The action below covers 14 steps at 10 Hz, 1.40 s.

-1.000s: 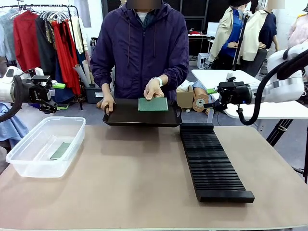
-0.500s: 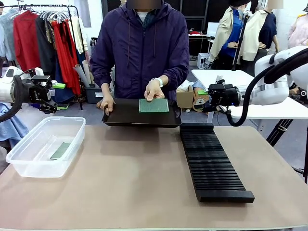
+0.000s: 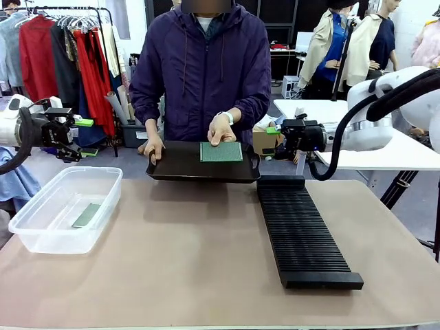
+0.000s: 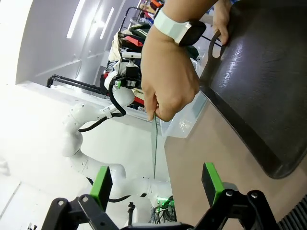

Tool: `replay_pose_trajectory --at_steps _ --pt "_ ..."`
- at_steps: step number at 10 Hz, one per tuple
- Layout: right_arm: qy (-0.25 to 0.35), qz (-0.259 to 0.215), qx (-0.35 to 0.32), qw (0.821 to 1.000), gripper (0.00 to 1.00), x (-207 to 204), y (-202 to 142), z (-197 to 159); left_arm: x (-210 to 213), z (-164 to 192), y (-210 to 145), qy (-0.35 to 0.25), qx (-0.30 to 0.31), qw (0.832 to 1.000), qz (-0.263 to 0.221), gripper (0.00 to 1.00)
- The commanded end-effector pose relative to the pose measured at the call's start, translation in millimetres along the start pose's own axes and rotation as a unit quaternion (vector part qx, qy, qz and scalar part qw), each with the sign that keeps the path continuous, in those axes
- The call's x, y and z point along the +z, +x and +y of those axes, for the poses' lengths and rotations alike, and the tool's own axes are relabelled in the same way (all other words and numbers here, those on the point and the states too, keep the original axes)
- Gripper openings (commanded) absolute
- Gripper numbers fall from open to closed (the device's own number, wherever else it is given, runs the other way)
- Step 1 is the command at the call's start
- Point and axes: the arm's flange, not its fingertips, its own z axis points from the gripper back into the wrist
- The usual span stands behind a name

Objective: Sort PCBs into racks and boxes based on the side picked up.
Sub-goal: Pick up the Blank PCB handed by the Human.

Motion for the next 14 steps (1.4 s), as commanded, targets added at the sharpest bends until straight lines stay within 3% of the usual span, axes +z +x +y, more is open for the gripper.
replay_pose_trajectory --at_steps 1,14 --pt "-0.011 -0.015 -0.02 1.0 1.0 -14 0 1 1 -1 1 0.001 -0.002 1.0 -0.001 1.0" --pt "-0.001 -0.02 -0.007 1.0 1.0 -81 -5 -11 1 -1 1 0.001 -0.002 1.0 -0.001 1.0"
